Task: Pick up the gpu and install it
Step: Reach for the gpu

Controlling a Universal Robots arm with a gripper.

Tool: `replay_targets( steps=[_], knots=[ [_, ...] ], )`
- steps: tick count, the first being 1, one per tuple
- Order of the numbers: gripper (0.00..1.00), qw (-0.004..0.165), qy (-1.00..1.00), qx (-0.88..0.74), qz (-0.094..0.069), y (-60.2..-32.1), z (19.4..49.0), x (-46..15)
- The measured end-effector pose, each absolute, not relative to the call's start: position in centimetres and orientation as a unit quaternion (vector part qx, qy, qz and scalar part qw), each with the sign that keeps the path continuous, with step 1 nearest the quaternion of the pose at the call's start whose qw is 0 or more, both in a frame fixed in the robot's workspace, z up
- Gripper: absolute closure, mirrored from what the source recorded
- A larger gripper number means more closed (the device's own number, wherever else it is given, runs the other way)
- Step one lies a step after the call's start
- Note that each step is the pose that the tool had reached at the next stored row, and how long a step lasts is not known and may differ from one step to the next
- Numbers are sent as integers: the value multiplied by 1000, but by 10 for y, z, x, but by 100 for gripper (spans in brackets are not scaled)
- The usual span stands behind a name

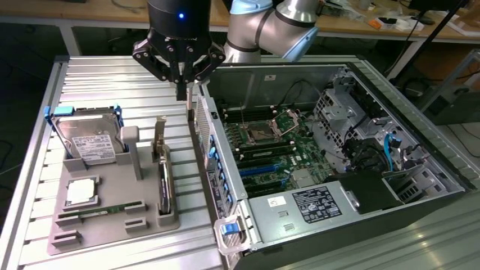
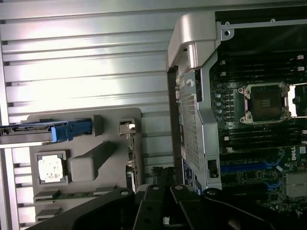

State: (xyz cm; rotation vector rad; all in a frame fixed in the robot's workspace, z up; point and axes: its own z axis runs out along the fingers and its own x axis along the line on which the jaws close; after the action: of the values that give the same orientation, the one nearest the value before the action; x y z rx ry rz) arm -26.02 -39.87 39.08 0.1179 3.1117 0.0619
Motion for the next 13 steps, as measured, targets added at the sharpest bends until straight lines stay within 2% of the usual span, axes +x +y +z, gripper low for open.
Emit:
replay_targets(
  steps=[13],
  knots=[
    [89, 13, 999, 38, 20, -399, 391, -276]
  ],
)
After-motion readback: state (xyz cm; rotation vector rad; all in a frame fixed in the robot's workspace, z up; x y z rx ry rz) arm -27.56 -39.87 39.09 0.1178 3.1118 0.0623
